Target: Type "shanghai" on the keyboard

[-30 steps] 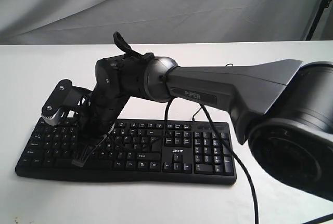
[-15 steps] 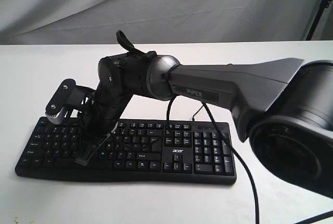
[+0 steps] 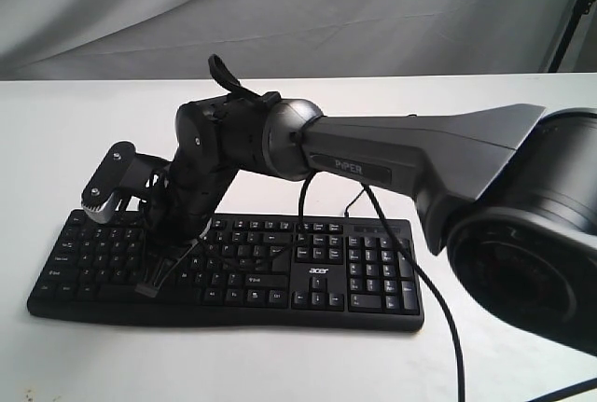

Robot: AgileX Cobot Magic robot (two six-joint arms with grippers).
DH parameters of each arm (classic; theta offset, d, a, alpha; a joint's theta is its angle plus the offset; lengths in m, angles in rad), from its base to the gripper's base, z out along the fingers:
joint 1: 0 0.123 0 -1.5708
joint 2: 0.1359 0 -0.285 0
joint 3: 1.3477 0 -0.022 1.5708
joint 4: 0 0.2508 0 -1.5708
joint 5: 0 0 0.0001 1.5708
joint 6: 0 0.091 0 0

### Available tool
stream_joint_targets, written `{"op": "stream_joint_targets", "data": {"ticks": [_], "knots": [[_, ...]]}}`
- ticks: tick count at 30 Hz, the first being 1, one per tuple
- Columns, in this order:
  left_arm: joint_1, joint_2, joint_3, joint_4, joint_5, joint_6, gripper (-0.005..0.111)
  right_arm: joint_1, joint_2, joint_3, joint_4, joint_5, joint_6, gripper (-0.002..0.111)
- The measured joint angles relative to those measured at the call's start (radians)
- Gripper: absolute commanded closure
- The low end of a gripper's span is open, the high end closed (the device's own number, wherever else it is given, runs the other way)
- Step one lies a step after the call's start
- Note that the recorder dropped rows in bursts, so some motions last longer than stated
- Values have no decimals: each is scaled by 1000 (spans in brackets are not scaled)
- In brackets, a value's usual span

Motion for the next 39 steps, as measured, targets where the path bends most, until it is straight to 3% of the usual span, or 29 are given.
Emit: {"op": "stream_joint_targets", "data": {"ticks": [24, 31, 39], "knots": [[0, 0, 0, 0, 0, 0, 107, 6, 9, -28, 12, -14, 0, 108], [0, 0, 0, 0, 0, 0, 107, 45, 61, -207, 10, -13, 21, 108], [0, 0, 0, 0, 0, 0, 107, 63, 283, -558, 12, 142, 60, 108]]}}
